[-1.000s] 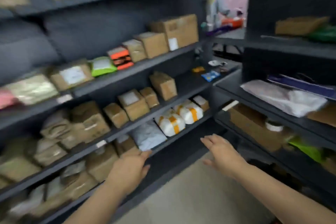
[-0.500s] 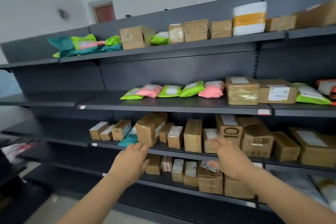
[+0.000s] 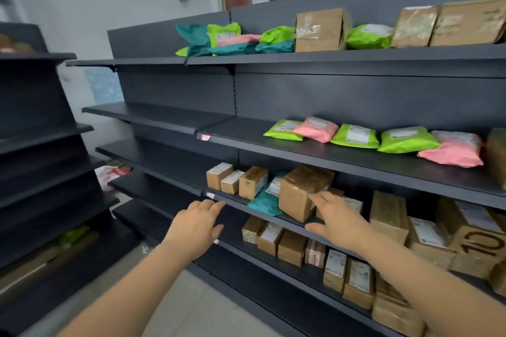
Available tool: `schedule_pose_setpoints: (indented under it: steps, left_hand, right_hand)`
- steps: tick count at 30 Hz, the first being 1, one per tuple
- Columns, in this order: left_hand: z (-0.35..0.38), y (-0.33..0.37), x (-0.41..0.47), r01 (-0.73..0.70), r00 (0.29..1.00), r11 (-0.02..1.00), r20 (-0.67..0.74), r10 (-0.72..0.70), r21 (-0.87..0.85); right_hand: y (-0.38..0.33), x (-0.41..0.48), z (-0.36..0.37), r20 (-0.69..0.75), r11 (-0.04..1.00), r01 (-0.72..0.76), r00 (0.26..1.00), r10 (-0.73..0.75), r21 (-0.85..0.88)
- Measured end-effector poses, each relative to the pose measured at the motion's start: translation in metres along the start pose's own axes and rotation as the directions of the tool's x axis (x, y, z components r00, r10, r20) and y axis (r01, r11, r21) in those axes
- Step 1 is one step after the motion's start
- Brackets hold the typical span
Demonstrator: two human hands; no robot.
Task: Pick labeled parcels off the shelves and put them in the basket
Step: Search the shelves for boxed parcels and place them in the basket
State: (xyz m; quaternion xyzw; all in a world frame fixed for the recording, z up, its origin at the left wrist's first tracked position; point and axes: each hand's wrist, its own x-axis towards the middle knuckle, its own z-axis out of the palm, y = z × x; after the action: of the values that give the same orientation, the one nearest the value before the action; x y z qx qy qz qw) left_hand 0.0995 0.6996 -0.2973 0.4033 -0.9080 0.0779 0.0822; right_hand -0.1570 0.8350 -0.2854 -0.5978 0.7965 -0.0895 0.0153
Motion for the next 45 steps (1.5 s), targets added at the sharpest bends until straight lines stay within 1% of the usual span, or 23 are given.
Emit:
schedule_pose_setpoints:
  steps: [5, 10, 13, 16, 21, 25, 30, 33, 37, 41, 45]
  left_hand:
    - [0.01, -0.028, 0.037, 0.051, 0.999, 0.998, 0.01, -0.051, 0.046]
    - [0.032, -0.049, 0.092, 0.112, 0.993, 0.993, 0.024, -0.113, 0.045]
    - [0.051, -0.059, 0.124, 0.149, 0.986, 0.988, 0.068, -0.152, 0.043]
    - [0.068, -0.071, 0.156, 0.183, 0.979, 0.982, 0.078, -0.186, 0.035]
    - [0.098, -0.087, 0.195, 0.204, 0.971, 0.979, 0.123, -0.204, 0.012]
    - [0.12, -0.107, 0.227, 0.198, 0.972, 0.98, 0.135, -0.194, -0.011]
    - [0.158, -0.14, 0.269, 0.161, 0.973, 0.986, 0.178, -0.149, -0.051]
    - [0.182, -0.169, 0.299, 0.111, 0.979, 0.988, 0.184, -0.09, -0.106]
    - [0.215, -0.212, 0.345, 0.026, 0.983, 0.986, 0.185, 0.005, -0.164]
    - [0.246, -0.248, 0.384, -0.041, 0.975, 0.979, 0.204, 0.082, -0.201]
    - [0.274, -0.27, 0.415, -0.062, 0.972, 0.969, 0.205, 0.113, -0.239]
  right_hand:
    - [-0.014, 0.062, 0.012, 0.025, 0.998, 0.063, 0.998, -0.063, 0.021]
    - [-0.011, 0.141, 0.035, 0.033, 0.99, 0.097, 0.994, -0.101, 0.106]
    - [-0.006, 0.185, 0.053, 0.077, 0.985, 0.11, 0.99, -0.121, 0.134]
    - [-0.003, 0.223, 0.066, 0.119, 0.981, 0.127, 0.982, -0.145, 0.15]
    - [-0.003, 0.272, 0.086, 0.173, 0.977, 0.138, 0.971, -0.165, 0.161]
    - [-0.008, 0.303, 0.106, 0.183, 0.976, 0.126, 0.97, -0.159, 0.179]
    - [-0.022, 0.338, 0.138, 0.237, 0.984, 0.051, 0.967, -0.091, 0.173]
    - [-0.032, 0.364, 0.156, 0.255, 0.987, -0.016, 0.967, -0.026, 0.162]
    - [-0.049, 0.401, 0.179, 0.25, 0.979, -0.139, 0.963, 0.099, 0.147]
    - [-0.064, 0.432, 0.203, 0.229, 0.952, -0.28, 0.941, 0.247, 0.122]
    - [-0.078, 0.451, 0.226, 0.165, 0.935, -0.332, 0.936, 0.31, 0.126]
